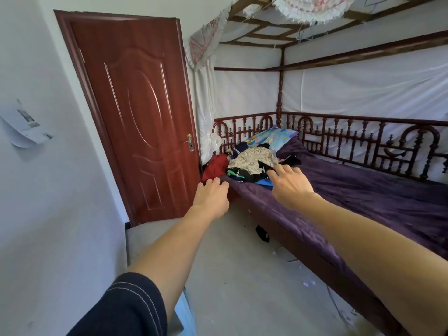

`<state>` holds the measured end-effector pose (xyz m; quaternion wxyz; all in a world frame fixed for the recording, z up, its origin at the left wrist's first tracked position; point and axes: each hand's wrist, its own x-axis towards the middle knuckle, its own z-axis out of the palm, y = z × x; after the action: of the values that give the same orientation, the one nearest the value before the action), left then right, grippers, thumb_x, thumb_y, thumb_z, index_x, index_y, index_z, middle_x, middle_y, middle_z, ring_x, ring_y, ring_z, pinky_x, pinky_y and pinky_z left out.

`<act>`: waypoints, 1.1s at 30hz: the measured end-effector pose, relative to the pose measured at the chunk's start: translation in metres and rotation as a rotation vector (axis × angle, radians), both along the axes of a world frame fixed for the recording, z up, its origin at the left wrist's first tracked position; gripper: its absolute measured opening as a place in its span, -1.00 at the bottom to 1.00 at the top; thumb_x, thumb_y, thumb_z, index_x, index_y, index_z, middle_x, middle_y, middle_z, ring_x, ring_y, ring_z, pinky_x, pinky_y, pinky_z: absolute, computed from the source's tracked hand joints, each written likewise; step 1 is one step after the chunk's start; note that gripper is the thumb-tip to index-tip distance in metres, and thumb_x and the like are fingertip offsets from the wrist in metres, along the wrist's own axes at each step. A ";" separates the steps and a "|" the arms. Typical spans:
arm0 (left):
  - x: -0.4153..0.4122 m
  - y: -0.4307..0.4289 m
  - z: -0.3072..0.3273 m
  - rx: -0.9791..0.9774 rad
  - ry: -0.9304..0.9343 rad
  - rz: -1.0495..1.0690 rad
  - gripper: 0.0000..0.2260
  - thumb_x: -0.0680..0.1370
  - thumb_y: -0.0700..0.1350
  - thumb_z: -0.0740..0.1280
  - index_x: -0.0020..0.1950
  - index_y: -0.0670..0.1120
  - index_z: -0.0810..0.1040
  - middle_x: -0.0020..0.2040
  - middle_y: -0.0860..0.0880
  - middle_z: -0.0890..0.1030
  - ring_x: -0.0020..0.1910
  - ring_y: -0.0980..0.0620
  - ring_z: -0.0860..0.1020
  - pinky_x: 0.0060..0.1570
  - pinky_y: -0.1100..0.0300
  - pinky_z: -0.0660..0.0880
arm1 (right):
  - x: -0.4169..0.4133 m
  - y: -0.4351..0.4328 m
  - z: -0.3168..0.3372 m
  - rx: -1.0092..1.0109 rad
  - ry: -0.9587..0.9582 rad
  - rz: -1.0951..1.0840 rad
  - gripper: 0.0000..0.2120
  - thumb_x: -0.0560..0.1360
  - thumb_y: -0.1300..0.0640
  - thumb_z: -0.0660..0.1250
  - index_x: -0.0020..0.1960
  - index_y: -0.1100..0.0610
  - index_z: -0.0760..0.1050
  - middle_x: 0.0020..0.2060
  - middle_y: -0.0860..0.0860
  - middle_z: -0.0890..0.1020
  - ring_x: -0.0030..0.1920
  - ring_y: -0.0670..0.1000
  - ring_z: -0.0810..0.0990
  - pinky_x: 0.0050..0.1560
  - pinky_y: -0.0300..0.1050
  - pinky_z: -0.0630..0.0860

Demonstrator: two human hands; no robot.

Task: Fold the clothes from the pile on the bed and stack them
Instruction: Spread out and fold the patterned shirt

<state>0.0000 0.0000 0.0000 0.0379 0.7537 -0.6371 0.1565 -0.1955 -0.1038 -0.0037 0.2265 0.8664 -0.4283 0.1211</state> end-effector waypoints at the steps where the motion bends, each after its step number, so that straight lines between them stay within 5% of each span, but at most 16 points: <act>1: 0.003 0.001 -0.003 0.020 -0.009 0.012 -0.71 0.57 -0.08 0.20 0.28 -0.09 0.41 0.21 -0.11 0.45 0.21 -0.14 0.41 0.12 -0.04 0.34 | 0.006 0.001 -0.004 0.021 0.013 -0.021 -0.64 0.56 0.12 0.11 0.34 0.15 0.32 0.29 0.13 0.43 0.27 0.18 0.40 0.18 0.05 0.35; 11: 0.041 -0.071 -0.066 0.082 -0.001 0.010 -0.76 0.56 -0.10 0.18 0.21 -0.09 0.42 0.17 -0.10 0.45 0.19 -0.12 0.41 0.11 -0.03 0.34 | 0.040 -0.068 -0.065 0.123 0.024 0.033 -0.64 0.53 0.05 0.20 0.28 0.16 0.39 0.23 0.15 0.47 0.21 0.19 0.44 0.13 0.07 0.36; 33: 0.208 -0.407 -0.100 0.188 0.095 0.056 -0.71 0.56 -0.03 0.22 0.25 -0.07 0.40 0.19 -0.09 0.44 0.21 -0.13 0.41 0.13 -0.04 0.33 | 0.205 -0.428 -0.103 0.229 0.057 0.038 -0.67 0.56 0.07 0.13 0.29 0.12 0.36 0.22 0.10 0.47 0.20 0.16 0.45 0.12 0.05 0.37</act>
<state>0.2077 -0.4066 -0.1003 -0.0070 0.7780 -0.6252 0.0611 0.0092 -0.5316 -0.1062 0.1358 0.8976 -0.4162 0.0507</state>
